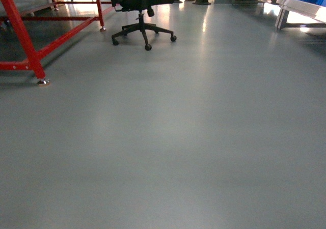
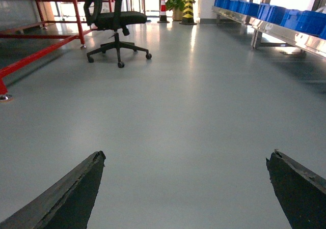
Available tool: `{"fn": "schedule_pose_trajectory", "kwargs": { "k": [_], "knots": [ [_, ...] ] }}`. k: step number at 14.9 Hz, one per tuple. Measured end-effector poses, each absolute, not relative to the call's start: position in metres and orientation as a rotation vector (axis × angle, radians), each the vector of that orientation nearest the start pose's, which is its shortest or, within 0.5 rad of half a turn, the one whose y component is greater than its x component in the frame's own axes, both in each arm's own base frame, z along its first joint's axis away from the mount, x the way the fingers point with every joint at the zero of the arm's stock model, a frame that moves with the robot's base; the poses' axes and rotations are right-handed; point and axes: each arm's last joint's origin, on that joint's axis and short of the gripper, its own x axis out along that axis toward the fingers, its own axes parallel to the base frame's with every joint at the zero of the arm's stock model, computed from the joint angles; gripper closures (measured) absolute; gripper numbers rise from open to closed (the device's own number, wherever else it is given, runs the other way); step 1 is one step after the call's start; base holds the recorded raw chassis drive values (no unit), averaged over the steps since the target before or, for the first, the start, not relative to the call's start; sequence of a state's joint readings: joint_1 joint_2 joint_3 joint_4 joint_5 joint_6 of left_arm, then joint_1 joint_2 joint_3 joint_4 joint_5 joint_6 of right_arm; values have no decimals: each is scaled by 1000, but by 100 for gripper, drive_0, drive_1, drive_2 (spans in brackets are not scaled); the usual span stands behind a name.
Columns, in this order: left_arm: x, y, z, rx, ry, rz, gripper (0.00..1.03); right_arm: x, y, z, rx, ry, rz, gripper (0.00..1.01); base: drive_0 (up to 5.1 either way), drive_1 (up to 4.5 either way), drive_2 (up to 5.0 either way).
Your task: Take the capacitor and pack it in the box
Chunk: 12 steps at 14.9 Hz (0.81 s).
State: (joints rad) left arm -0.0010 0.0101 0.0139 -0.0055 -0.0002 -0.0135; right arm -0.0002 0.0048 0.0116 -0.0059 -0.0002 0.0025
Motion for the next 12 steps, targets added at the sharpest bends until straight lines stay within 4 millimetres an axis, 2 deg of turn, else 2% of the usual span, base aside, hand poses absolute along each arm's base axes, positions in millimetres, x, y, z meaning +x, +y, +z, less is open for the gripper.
{"fn": "schedule_pose_trajectory", "kwargs": {
  "k": [12],
  "knots": [
    [97, 0, 167, -14, 1, 0, 60, 97, 0, 167, 2, -1, 0, 3, -504, 237, 237]
  ]
}}
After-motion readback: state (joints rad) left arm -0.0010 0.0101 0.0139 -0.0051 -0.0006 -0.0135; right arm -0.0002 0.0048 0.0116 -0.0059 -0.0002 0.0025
